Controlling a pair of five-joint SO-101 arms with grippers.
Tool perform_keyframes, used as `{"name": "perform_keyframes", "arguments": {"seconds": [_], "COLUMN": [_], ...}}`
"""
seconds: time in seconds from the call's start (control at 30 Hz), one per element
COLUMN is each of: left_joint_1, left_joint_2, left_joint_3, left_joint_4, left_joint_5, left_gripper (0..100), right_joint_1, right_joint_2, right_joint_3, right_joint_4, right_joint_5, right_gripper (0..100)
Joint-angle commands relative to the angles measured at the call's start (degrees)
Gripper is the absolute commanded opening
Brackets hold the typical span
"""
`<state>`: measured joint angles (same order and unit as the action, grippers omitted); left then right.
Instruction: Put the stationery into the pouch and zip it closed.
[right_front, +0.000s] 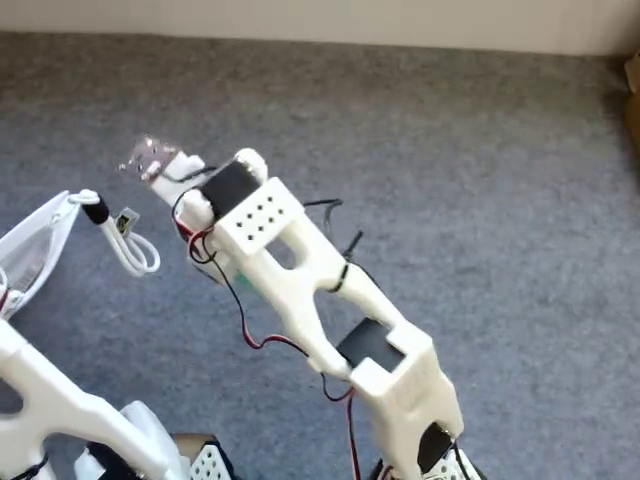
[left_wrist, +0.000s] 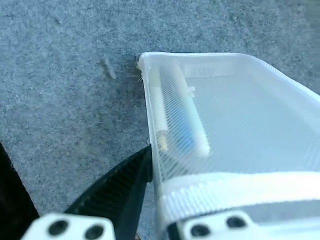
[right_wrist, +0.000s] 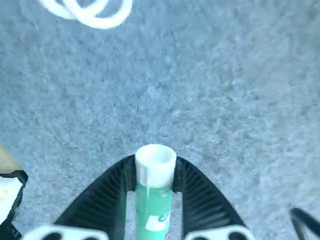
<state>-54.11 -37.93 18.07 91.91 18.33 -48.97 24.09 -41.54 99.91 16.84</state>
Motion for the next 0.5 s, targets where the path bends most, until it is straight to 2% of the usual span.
{"name": "perform_keyframes", "arguments": {"seconds": [0.0,0.3,0.47], "left_joint_1": [5.58,17.63,22.46], "left_joint_2": [-0.48,-0.48,-0.48], "left_joint_3": [-1.63,-7.08,-7.60], "left_joint_4": [-0.79,-0.70,-0.70], "left_joint_5": [0.53,0.44,0.70], "left_gripper": [1,1,1], "right_joint_1": [1.10,1.10,1.01], "right_joint_2": [-8.04,-15.25,-21.14], "right_joint_3": [-2.59,-3.30,-3.30], "right_joint_4": [1.27,0.92,-1.19], "right_joint_5": [-0.70,-8.18,-9.23], "right_gripper": [0.4,0.4,0.4]}}
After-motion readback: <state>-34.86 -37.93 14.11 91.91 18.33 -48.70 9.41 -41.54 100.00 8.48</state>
